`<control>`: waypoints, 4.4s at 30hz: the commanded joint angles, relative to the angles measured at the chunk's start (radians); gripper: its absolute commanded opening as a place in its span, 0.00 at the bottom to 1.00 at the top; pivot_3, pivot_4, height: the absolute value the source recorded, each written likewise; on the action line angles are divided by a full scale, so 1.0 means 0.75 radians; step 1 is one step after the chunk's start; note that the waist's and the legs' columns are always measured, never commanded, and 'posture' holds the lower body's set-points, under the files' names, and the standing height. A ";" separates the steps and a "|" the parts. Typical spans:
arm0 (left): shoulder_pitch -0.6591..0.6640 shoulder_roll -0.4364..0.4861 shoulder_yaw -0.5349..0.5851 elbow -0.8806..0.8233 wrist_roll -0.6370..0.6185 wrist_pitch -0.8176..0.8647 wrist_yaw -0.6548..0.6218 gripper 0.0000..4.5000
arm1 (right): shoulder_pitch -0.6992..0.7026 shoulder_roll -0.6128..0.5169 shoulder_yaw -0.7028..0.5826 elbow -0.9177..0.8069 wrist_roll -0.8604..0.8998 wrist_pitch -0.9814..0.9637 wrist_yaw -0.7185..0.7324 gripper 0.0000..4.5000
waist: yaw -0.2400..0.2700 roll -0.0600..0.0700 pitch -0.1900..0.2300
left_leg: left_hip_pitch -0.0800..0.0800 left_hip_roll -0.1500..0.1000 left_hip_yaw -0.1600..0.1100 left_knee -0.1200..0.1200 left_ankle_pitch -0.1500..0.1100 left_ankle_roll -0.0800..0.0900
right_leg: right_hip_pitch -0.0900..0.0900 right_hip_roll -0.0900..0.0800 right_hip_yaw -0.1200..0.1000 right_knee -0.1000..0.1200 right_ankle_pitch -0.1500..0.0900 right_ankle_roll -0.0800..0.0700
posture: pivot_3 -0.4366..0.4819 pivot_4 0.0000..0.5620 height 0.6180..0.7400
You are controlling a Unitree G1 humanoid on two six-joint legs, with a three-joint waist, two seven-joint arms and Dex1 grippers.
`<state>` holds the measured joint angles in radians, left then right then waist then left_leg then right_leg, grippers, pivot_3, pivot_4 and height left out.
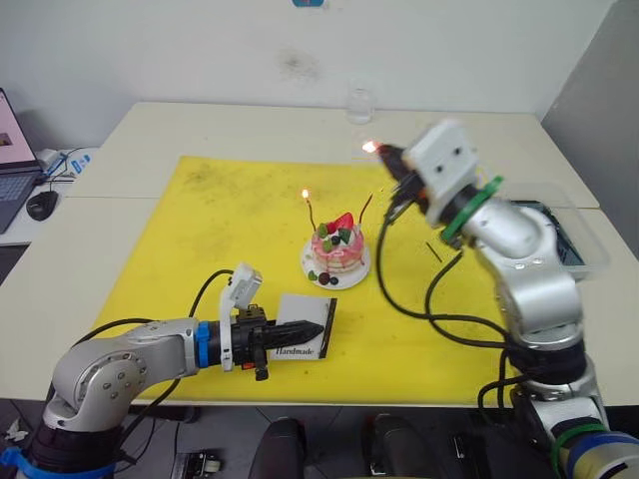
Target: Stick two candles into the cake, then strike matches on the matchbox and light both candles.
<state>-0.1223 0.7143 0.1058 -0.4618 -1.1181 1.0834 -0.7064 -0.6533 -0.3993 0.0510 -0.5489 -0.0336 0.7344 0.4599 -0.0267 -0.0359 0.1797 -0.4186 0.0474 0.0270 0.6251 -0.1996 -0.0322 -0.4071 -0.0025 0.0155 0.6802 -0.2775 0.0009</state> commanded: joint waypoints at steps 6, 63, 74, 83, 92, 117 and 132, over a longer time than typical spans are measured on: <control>-0.007 -0.058 -0.026 -0.056 -0.046 -0.003 0.034 0.00 | 0.248 -0.144 -0.506 -0.114 0.078 0.313 -0.040 0.00 | 0.002 0.000 0.000 | 0.000 -0.001 0.001 0.000 0.000 0.000 | 0.000 0.000 0.001 0.000 0.000 0.000 | 0.48 0.27 1.00; -0.005 -0.209 -0.085 -0.089 -0.010 -0.060 0.181 0.00 | 0.551 -0.020 -0.176 0.449 0.345 -0.362 -0.055 1.00 | -0.004 0.001 -0.001 | 0.002 -0.002 0.002 0.004 0.000 0.001 | 0.003 0.003 0.003 0.000 0.003 0.003 | 0.48 0.27 1.00; 0.018 -0.208 -0.065 -0.118 -0.034 -0.060 0.218 0.00 | 0.458 0.076 -0.154 0.680 0.255 -0.423 -0.166 0.92 | -0.003 0.001 -0.001 | 0.000 -0.001 0.001 0.003 0.000 0.000 | 0.001 0.005 0.003 0.000 0.002 0.002 | 0.48 0.27 1.00; 0.010 -0.198 -0.072 -0.106 -0.034 -0.060 0.220 0.00 | 0.438 0.068 -0.103 0.688 0.190 -0.379 -0.177 0.23 | -0.003 0.001 -0.001 | 0.001 -0.001 0.001 0.003 0.000 0.001 | 0.002 0.005 0.003 0.000 0.003 0.003 | 0.48 0.27 1.00; 0.017 -0.201 -0.072 -0.120 -0.038 -0.065 0.228 0.00 | 0.486 0.045 -0.093 0.618 0.204 -0.434 -0.101 0.00 | -0.003 0.001 -0.001 | 0.001 -0.001 0.001 0.003 0.000 0.001 | 0.002 0.005 0.003 0.000 0.003 0.003 | 0.48 0.27 1.00; -0.078 -0.168 -0.115 -0.052 -0.053 -0.017 0.155 0.00 | 1.234 -0.037 -0.066 -0.204 0.349 -0.350 -0.002 0.00 | -0.004 0.001 -0.001 | 0.004 0.000 -0.001 0.004 0.000 0.000 | 0.002 0.001 0.002 0.000 0.001 -0.004 | 0.48 0.27 1.00; -0.071 -0.162 -0.102 -0.076 -0.059 -0.002 0.162 0.00 | 1.204 0.008 -0.045 -0.023 0.315 -0.463 -0.036 0.28 | -0.001 0.000 -0.001 | 0.002 0.000 -0.001 0.002 0.000 0.000 | 0.002 0.002 0.001 0.000 0.002 0.001 | 0.48 0.27 1.00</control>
<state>-0.1759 0.5868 0.0192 -0.4837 -1.1396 1.0834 -0.5797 0.2549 -0.3894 0.0228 -0.5519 0.2078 0.4078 0.4335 -0.0274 -0.0360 0.1787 -0.4171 0.0474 0.0264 0.6271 -0.1995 -0.0321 -0.4055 -0.0014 0.0163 0.6801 -0.2761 0.0016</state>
